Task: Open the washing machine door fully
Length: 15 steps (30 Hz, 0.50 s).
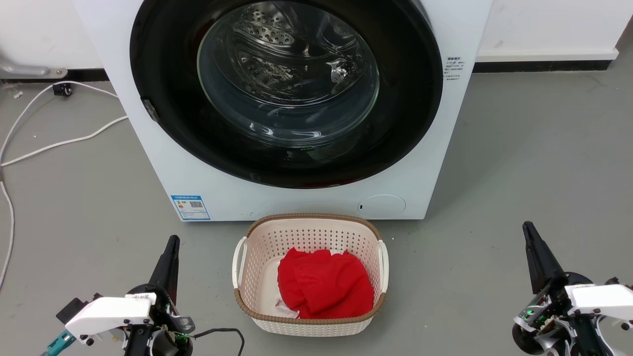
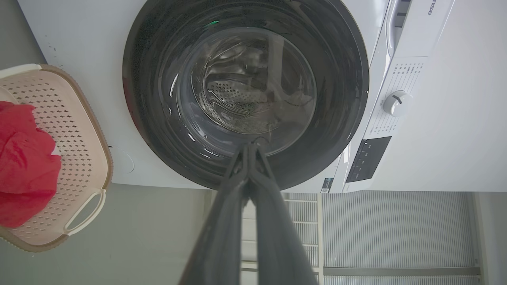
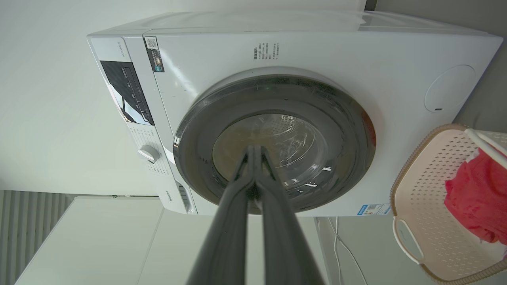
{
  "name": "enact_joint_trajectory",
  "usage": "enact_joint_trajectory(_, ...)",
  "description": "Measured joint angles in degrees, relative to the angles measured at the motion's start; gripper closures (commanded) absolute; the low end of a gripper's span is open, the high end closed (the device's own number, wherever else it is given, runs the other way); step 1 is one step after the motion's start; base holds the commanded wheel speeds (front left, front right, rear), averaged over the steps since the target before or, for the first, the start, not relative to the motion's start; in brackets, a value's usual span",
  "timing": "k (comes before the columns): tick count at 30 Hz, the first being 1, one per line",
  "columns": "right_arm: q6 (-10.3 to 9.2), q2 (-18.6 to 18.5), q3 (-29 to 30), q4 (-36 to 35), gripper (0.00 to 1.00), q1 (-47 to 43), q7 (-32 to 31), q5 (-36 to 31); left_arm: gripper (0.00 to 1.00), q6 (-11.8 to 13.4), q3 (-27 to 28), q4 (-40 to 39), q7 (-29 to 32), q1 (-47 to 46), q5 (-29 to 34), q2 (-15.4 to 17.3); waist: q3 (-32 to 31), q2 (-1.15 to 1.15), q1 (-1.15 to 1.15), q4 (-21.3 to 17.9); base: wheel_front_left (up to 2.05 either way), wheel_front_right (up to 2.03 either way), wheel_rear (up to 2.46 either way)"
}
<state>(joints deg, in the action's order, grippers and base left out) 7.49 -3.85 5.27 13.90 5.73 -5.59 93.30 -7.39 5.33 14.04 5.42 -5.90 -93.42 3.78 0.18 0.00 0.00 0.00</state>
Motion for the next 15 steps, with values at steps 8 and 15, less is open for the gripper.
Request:
enact_joint_trajectory(8,0.00,0.33,-0.09,1.32,0.00,-1.13,0.00,0.00,0.00,0.05,0.08,1.37,-0.04,1.07,-0.02,-0.45,0.00,0.00,0.00,0.00,0.00,0.00,0.00)
enact_joint_trajectory(15,0.00,0.47,-0.88,0.70,0.00,-2.32,1.72,-0.01,0.00,0.08,-0.96,0.88,-0.92,1.99,0.01,-0.65,-0.05,0.00,0.00,-0.05,0.00,0.00,0.00)
